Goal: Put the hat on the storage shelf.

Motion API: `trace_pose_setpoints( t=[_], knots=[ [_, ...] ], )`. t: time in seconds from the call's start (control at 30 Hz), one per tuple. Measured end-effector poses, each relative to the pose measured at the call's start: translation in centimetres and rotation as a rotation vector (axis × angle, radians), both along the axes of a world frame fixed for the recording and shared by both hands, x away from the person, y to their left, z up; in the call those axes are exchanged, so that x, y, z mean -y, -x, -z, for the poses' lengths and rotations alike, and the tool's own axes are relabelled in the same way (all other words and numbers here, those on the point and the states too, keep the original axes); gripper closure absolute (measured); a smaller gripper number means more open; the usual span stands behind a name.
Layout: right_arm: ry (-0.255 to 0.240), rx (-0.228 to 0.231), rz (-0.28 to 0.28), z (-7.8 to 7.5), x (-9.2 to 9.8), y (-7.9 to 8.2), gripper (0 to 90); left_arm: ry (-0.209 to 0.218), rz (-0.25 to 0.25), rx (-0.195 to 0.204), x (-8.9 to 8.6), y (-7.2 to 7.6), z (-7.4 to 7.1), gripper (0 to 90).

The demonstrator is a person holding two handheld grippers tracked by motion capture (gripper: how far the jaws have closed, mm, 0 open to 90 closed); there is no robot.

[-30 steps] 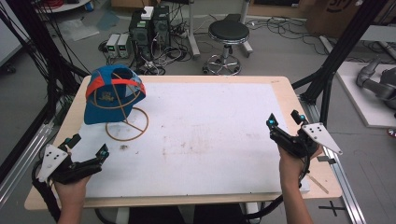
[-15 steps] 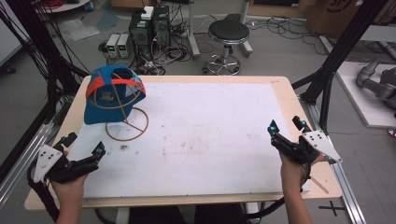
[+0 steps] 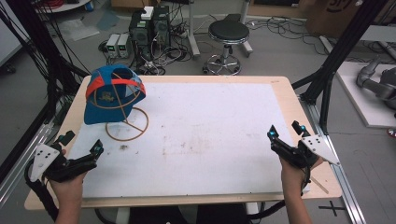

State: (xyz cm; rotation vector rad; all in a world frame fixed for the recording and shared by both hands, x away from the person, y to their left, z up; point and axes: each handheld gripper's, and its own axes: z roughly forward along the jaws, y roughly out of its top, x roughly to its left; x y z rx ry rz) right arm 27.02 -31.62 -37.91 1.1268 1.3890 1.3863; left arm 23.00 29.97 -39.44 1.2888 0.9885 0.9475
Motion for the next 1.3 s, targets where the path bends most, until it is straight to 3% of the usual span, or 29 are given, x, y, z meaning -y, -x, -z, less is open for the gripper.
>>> trace_pose_setpoints(
  t=[0.43,1.3],
  knots=[
    [0.0,-0.018,0.023,0.3,1.2,0.5,19.1,0.006,0.002,-0.001,0.0,-0.3,-0.2,2.5],
    [0.019,-0.012,-0.007,0.0,0.5,0.7,16.9,0.005,0.013,-0.006,0.0,-0.3,-0.1,2.5]
  ],
)
